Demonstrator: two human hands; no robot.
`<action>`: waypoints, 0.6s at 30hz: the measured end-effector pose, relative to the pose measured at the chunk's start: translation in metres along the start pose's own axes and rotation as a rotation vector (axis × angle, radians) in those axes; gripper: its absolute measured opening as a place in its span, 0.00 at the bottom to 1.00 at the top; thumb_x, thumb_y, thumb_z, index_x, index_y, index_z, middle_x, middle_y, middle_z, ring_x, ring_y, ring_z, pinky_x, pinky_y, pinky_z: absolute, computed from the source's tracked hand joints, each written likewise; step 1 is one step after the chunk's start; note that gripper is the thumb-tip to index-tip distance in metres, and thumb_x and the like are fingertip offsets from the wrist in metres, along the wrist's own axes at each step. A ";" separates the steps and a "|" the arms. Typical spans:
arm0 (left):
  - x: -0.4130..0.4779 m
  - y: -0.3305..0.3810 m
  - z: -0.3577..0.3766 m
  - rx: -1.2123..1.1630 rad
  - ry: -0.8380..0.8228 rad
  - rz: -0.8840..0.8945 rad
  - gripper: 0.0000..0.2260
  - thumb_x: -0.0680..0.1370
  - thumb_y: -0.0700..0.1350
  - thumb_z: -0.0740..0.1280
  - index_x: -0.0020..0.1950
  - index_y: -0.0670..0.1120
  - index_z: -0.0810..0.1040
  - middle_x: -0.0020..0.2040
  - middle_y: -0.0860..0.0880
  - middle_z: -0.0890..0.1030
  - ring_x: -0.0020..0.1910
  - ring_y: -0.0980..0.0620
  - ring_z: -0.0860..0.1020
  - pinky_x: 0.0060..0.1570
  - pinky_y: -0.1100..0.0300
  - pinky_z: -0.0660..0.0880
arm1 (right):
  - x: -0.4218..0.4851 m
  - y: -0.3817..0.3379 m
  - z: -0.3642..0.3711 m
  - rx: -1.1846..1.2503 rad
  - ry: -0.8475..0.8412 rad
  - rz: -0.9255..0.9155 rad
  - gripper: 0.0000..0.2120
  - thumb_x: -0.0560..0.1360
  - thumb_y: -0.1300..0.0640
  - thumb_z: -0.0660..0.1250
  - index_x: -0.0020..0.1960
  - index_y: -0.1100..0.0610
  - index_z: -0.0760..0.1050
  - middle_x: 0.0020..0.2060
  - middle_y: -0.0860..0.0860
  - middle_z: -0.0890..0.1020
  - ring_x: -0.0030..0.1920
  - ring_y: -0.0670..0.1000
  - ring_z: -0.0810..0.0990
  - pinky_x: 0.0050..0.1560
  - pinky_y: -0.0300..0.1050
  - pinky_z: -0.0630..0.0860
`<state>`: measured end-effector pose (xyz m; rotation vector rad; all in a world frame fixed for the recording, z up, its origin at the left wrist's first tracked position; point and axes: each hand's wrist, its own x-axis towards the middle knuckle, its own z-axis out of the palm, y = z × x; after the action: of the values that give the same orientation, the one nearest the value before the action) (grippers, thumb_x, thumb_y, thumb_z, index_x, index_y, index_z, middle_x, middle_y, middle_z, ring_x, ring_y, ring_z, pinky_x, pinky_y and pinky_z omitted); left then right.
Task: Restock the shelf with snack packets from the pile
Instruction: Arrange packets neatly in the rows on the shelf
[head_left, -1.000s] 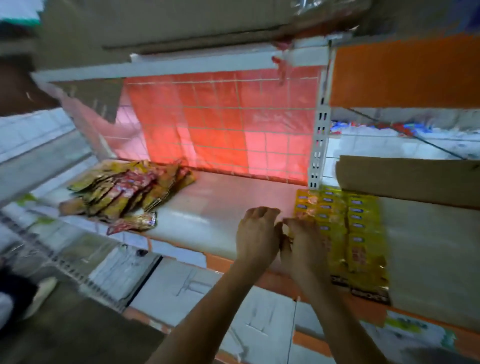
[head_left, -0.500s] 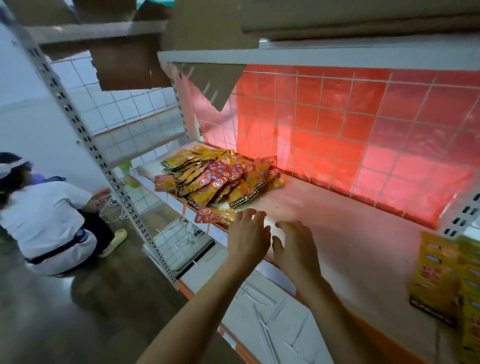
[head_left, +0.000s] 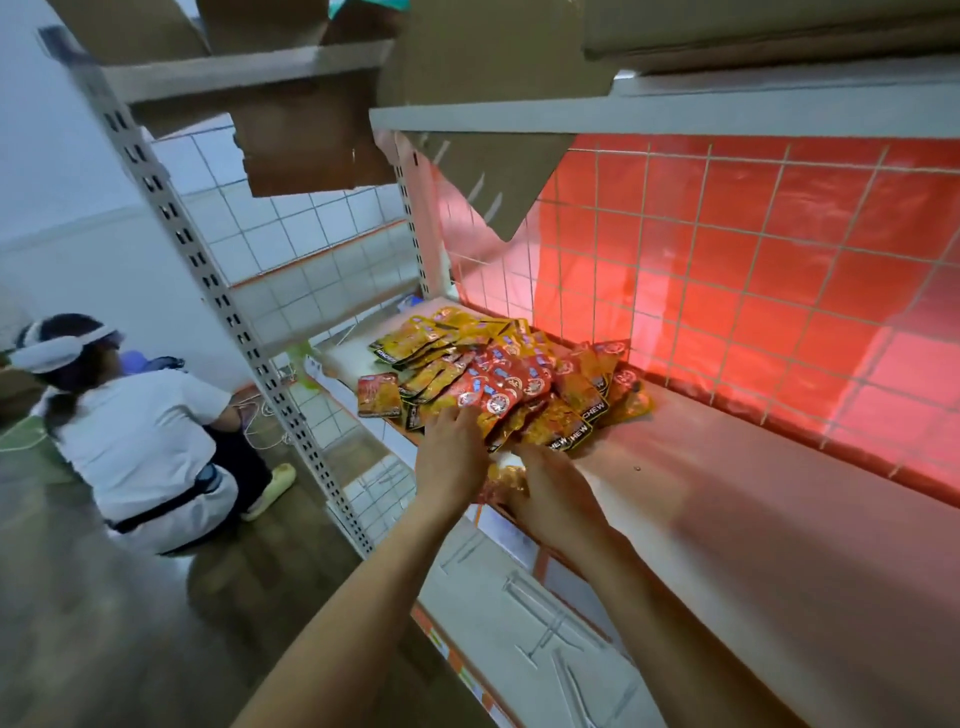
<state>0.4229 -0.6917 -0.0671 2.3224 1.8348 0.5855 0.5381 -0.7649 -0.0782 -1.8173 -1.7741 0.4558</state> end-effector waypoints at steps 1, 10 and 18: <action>0.010 -0.007 0.000 0.007 -0.010 -0.002 0.17 0.78 0.38 0.58 0.67 0.44 0.73 0.61 0.41 0.76 0.60 0.41 0.71 0.55 0.50 0.70 | 0.004 -0.001 0.004 -0.003 -0.012 0.002 0.18 0.74 0.53 0.66 0.63 0.55 0.72 0.58 0.54 0.78 0.60 0.56 0.74 0.55 0.48 0.72; 0.076 -0.076 -0.010 0.100 0.069 -0.169 0.18 0.77 0.38 0.57 0.67 0.41 0.71 0.65 0.40 0.73 0.64 0.39 0.68 0.60 0.48 0.67 | 0.028 -0.011 0.019 -0.156 -0.050 0.054 0.14 0.73 0.47 0.66 0.56 0.51 0.75 0.50 0.52 0.80 0.55 0.55 0.75 0.49 0.47 0.73; 0.093 -0.116 -0.012 0.049 -0.083 -0.346 0.18 0.80 0.42 0.56 0.68 0.39 0.65 0.66 0.36 0.71 0.64 0.36 0.68 0.58 0.47 0.69 | 0.036 -0.024 0.027 -0.233 -0.085 0.165 0.23 0.71 0.44 0.70 0.62 0.52 0.74 0.55 0.54 0.74 0.59 0.56 0.72 0.53 0.46 0.69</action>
<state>0.3305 -0.5744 -0.0732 1.9525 2.1616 0.3947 0.5058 -0.7257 -0.0802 -2.1467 -1.8037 0.4090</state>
